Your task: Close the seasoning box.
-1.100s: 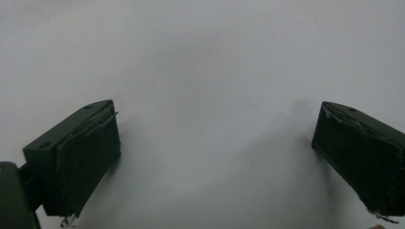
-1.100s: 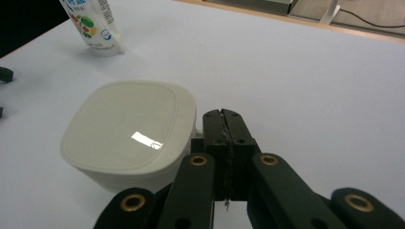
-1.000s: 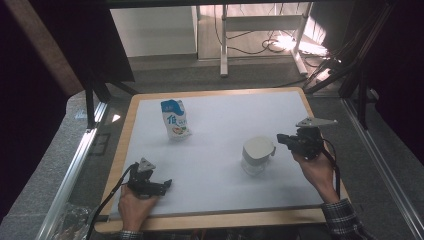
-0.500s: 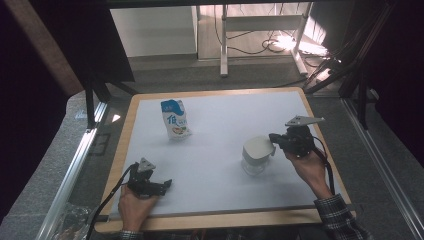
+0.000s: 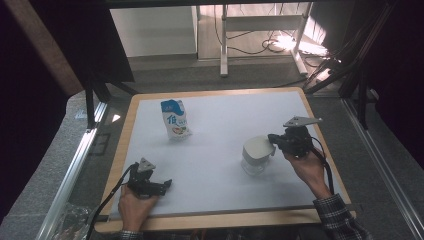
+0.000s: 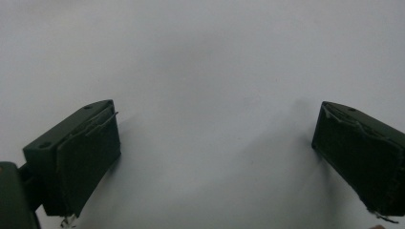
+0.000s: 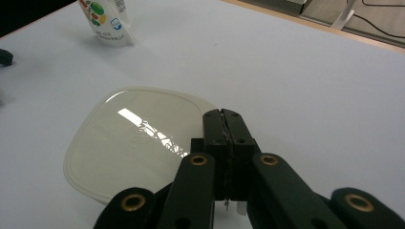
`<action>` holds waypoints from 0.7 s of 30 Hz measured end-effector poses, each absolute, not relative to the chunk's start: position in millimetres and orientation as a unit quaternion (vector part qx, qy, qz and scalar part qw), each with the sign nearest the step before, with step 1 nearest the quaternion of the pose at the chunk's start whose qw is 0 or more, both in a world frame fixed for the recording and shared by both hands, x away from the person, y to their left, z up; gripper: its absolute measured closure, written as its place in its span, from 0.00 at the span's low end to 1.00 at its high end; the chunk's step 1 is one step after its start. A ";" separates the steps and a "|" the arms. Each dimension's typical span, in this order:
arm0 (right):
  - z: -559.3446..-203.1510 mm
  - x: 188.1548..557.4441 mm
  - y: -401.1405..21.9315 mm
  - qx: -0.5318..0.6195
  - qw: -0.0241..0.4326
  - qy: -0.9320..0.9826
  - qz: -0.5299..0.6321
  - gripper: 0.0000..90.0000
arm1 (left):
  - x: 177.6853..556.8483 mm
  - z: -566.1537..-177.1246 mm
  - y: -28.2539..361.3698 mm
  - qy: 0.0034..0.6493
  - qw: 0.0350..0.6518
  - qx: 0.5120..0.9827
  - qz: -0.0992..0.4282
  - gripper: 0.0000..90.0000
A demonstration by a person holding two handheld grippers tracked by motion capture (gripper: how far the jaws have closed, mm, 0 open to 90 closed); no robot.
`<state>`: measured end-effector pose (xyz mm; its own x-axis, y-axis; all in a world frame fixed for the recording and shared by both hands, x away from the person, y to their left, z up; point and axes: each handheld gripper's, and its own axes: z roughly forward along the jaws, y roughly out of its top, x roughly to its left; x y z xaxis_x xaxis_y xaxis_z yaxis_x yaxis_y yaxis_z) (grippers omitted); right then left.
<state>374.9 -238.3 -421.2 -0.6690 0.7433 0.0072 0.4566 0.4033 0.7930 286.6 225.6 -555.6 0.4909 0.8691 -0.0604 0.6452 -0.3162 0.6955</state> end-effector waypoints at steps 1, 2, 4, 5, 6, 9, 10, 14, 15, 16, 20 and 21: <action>-421.2 374.8 -238.3 0.366 0.177 0.819 0.405 1.00 | 286.5 -555.6 225.5 0.478 0.339 0.794 0.165 0.02; -421.2 374.7 -238.3 0.366 0.178 0.819 0.405 1.00 | 286.6 -555.6 225.6 0.477 0.339 0.794 0.165 0.02; -421.3 374.6 -238.2 0.366 0.180 0.819 0.404 1.00 | 286.6 -555.6 225.6 0.477 0.339 0.794 0.165 0.02; -421.3 374.6 -238.2 0.366 0.180 0.819 0.404 1.00 | 286.6 -555.6 225.6 0.477 0.339 0.794 0.165 0.02; -421.3 374.6 -238.3 0.366 0.181 0.819 0.403 1.00 | 286.6 -555.6 225.7 0.476 0.339 0.794 0.165 0.02; -421.6 374.9 -238.9 0.367 0.183 0.819 0.401 1.00 | 286.6 -555.6 225.6 0.476 0.339 0.794 0.165 0.02; -421.9 375.3 -239.8 0.369 0.183 0.818 0.400 1.00 | 286.6 -555.6 225.6 0.477 0.339 0.794 0.165 0.02; -422.2 375.4 -240.4 0.370 0.185 0.818 0.399 1.00 | 286.6 -555.6 225.7 0.476 0.339 0.794 0.165 0.02; -422.6 375.7 -240.7 0.371 0.186 0.818 0.399 1.00 | 286.6 -555.6 225.7 0.476 0.339 0.795 0.165 0.02; -422.6 375.7 -240.7 0.371 0.186 0.818 0.399 1.00 | 286.6 -555.6 225.7 0.476 0.339 0.795 0.165 0.02; -423.3 376.2 -241.6 0.373 0.187 0.817 0.398 1.00 | 286.5 -555.6 225.5 0.477 0.339 0.794 0.165 0.02; -423.9 376.3 -242.1 0.374 0.187 0.817 0.397 1.00 | 286.4 -555.6 225.5 0.478 0.339 0.794 0.165 0.02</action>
<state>376.3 -242.1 -423.9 -0.6507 0.7593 -0.0092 0.4617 0.4052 0.7891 286.4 225.5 -555.6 0.4890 0.8701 -0.0618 0.6465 -0.3139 0.6953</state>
